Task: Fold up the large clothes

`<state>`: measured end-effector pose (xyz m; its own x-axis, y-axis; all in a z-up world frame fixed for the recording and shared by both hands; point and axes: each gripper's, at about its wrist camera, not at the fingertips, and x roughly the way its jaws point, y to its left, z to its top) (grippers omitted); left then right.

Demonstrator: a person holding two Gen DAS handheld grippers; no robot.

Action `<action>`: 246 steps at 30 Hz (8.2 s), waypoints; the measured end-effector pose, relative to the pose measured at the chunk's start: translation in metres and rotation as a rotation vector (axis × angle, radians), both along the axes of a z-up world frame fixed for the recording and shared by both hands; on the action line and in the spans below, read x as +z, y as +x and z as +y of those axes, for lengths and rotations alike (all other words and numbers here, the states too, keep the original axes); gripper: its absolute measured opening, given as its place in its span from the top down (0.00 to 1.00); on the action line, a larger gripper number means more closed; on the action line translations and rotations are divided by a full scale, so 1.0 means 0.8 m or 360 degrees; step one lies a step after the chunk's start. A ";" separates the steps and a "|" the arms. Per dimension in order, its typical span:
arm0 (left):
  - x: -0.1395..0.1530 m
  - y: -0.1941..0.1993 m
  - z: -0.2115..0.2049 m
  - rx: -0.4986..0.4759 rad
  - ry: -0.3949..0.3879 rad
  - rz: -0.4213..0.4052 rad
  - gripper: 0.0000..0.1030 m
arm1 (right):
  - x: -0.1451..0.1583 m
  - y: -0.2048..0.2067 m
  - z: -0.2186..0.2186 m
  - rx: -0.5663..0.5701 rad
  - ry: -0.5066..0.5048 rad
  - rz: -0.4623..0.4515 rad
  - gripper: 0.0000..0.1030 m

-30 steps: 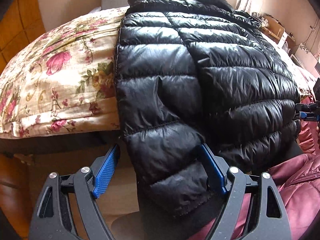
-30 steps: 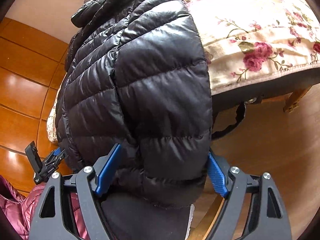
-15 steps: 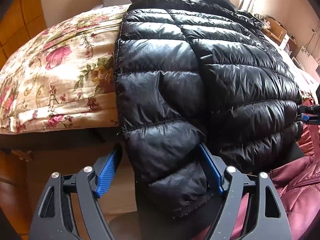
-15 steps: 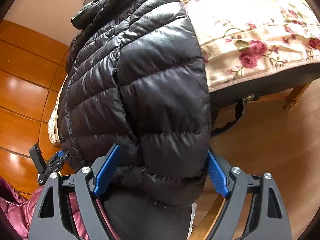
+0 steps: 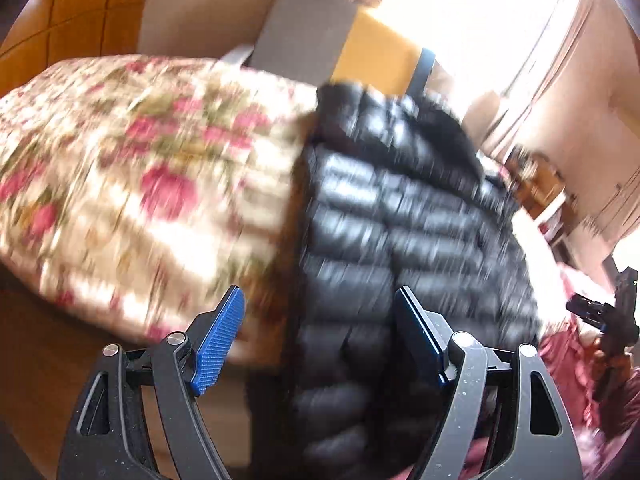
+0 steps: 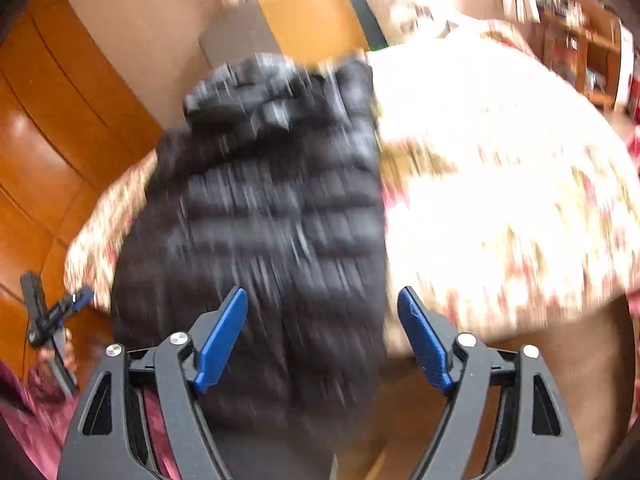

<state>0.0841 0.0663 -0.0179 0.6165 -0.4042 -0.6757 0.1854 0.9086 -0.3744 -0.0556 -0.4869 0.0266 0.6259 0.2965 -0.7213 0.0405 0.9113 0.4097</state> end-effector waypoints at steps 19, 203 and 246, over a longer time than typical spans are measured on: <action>0.132 0.292 -0.283 -0.0437 -0.0009 -0.0370 0.36 | -0.005 0.334 0.092 -0.0158 0.0259 0.0064 0.94; -0.009 0.031 0.027 -0.0062 -0.0449 0.0249 0.27 | -0.031 0.019 -0.064 -0.0273 0.0218 0.0076 0.34; -0.024 0.153 -0.299 -0.0257 0.0343 -0.0123 0.49 | -0.085 0.211 0.103 0.0025 -0.0291 0.0013 0.29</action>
